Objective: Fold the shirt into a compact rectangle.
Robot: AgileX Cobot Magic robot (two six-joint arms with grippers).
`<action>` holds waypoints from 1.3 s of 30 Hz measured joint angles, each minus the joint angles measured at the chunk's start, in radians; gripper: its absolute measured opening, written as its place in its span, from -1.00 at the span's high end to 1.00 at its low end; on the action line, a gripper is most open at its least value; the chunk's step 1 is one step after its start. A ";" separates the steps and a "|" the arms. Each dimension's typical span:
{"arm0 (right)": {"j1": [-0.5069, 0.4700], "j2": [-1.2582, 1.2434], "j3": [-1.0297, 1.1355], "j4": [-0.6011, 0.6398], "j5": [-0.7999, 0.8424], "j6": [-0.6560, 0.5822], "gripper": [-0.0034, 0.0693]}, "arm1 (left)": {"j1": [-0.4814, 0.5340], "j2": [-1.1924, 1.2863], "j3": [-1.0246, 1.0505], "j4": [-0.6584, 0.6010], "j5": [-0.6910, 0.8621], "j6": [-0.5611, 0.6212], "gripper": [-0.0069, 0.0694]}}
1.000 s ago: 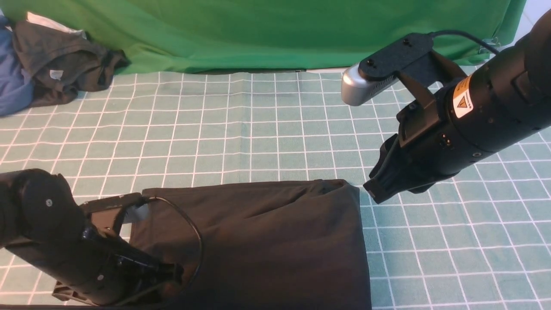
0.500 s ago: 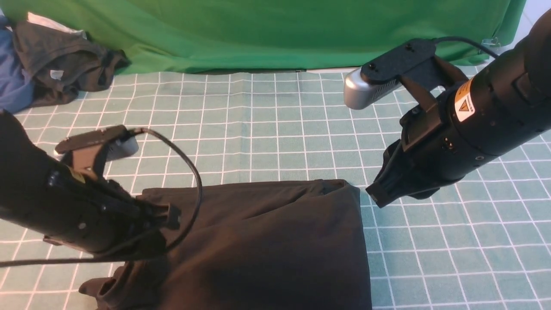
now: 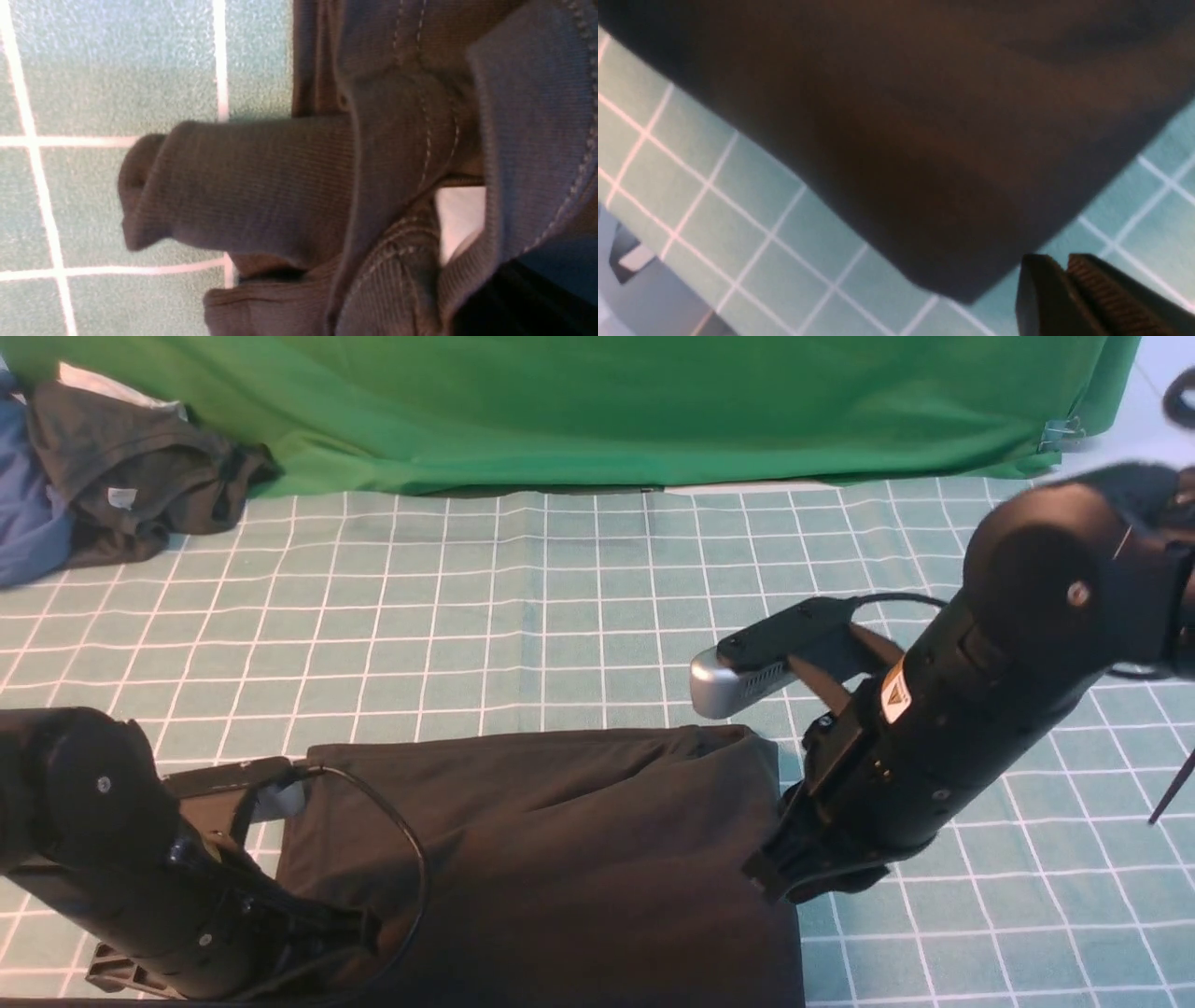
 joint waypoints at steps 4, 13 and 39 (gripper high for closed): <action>0.001 0.002 0.024 0.051 -0.035 -0.018 0.71 | 0.000 -0.013 0.000 -0.042 -0.017 0.020 0.80; 0.035 0.083 0.107 0.080 -0.119 -0.050 0.71 | 0.000 -0.013 0.000 -0.077 -0.038 0.043 0.80; -0.275 0.041 -0.131 0.011 -0.004 -0.041 0.50 | 0.000 -0.238 -0.182 -0.069 0.100 0.063 0.80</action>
